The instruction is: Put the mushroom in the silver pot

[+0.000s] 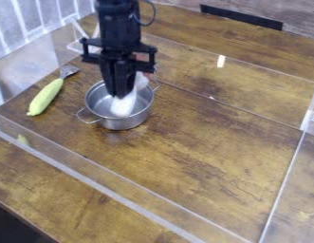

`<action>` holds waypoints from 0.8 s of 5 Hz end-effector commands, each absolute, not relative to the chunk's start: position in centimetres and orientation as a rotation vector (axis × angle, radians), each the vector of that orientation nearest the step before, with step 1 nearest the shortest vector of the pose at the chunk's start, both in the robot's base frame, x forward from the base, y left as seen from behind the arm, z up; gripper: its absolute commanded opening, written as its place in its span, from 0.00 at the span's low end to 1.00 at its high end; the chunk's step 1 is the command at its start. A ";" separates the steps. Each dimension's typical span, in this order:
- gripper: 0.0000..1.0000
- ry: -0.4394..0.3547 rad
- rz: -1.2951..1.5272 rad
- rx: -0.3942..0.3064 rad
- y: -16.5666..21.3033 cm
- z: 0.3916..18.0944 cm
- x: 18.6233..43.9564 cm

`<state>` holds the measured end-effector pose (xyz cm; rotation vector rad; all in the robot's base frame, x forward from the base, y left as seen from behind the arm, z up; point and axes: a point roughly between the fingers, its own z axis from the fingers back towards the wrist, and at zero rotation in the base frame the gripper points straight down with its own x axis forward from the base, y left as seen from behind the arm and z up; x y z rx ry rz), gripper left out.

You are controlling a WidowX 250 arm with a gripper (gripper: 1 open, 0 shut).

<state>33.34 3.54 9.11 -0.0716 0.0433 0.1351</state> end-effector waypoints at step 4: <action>1.00 -0.051 0.272 -0.086 3.9 8.3 33.2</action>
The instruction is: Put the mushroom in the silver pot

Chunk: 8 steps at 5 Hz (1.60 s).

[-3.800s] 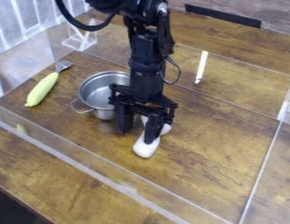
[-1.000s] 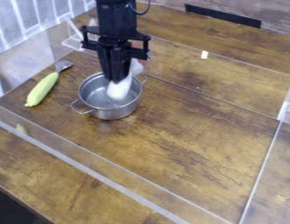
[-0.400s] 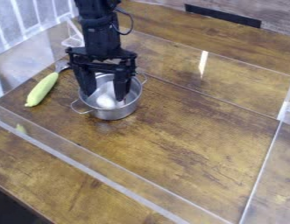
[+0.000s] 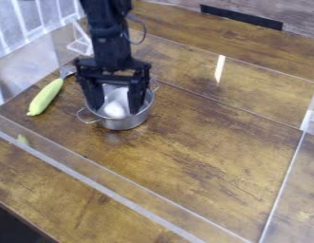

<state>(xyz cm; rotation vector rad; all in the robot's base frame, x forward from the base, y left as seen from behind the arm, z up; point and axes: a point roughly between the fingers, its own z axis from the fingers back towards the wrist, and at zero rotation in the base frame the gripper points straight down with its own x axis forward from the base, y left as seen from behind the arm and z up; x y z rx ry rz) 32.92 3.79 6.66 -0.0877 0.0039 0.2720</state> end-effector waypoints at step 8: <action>1.00 -0.129 0.408 -0.074 4.3 10.2 34.0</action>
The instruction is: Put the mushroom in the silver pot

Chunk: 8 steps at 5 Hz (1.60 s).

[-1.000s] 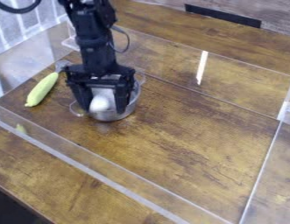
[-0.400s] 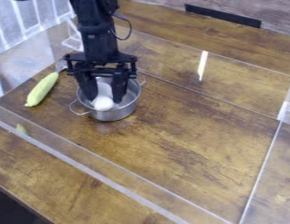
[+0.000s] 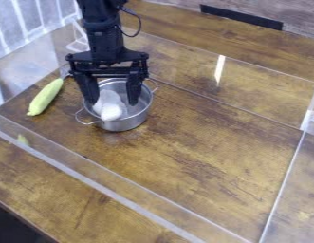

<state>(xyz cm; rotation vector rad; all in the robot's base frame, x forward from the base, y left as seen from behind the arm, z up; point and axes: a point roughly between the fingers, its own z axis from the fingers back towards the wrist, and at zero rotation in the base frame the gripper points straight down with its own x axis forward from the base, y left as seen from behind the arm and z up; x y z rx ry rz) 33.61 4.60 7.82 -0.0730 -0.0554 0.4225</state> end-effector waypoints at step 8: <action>1.00 -0.153 -0.048 -0.085 2.9 14.3 42.7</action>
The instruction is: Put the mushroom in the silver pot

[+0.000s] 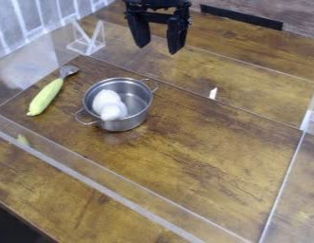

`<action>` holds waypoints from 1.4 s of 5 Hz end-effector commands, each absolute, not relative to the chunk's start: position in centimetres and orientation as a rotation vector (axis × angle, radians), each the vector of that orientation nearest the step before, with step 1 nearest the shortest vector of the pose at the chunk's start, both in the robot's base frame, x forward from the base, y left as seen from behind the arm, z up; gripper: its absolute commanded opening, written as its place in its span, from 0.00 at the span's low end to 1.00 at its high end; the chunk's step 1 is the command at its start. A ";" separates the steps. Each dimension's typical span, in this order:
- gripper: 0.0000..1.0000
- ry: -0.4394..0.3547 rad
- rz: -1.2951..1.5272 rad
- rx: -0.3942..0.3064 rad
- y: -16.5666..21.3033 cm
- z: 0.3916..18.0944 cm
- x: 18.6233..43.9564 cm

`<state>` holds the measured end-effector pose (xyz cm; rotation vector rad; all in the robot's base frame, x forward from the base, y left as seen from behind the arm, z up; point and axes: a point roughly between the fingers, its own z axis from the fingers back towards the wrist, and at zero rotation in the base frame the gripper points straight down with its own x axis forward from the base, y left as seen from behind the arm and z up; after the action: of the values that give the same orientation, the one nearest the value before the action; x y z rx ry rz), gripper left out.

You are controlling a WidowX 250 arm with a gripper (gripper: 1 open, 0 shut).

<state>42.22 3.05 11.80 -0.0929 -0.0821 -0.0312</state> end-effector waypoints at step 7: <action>1.00 -0.132 0.073 -0.059 2.7 16.2 41.1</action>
<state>41.22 3.16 11.62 -0.0676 -0.0150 0.0904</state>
